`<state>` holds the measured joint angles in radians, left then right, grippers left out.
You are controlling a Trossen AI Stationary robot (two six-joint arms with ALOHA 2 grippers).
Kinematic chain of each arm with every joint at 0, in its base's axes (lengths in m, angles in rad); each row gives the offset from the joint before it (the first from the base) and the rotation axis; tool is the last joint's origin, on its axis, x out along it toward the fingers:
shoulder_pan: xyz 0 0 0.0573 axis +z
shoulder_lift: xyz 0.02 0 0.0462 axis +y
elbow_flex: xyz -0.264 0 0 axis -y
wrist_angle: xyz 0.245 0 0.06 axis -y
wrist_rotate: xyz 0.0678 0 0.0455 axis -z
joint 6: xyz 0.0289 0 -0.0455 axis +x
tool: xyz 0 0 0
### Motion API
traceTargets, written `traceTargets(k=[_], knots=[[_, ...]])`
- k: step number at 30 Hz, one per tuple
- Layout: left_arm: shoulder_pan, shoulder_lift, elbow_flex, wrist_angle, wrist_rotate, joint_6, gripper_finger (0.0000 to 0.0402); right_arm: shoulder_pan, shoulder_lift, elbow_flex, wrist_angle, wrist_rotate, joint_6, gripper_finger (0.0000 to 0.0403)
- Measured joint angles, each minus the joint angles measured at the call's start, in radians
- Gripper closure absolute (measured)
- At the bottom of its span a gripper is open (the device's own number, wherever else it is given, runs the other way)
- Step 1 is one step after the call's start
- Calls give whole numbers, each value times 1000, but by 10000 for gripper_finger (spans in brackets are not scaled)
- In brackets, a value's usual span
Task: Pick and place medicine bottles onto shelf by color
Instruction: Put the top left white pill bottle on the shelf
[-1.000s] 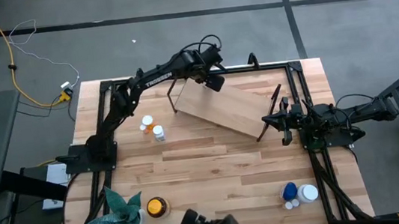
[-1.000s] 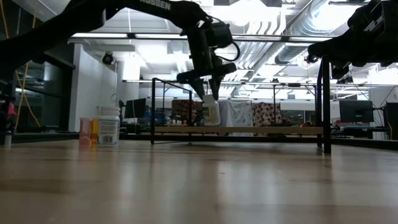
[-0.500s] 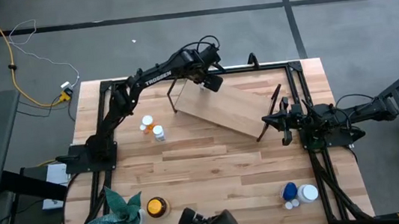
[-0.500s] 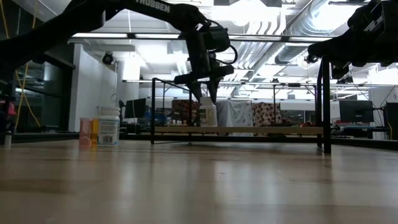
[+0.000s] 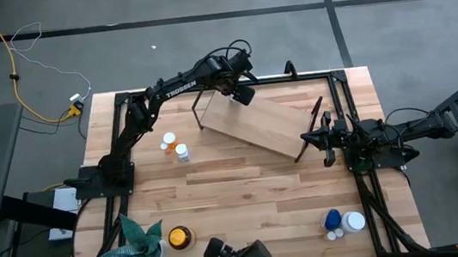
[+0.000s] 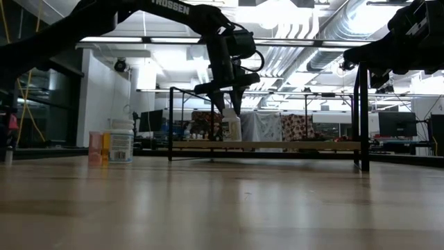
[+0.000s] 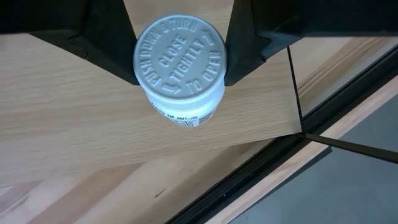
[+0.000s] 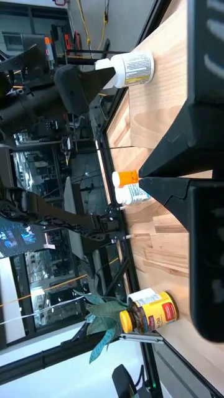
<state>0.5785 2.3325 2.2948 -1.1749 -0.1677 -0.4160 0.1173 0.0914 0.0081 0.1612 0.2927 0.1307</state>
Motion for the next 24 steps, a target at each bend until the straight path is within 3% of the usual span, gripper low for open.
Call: traceTargets(k=[7,24], knots=[[0,0,0,-7,0,17,204,0,0,0,0,0,0,403],[1,2,-2,-3,0,53,139,0,0,0,0,0,0,403]])
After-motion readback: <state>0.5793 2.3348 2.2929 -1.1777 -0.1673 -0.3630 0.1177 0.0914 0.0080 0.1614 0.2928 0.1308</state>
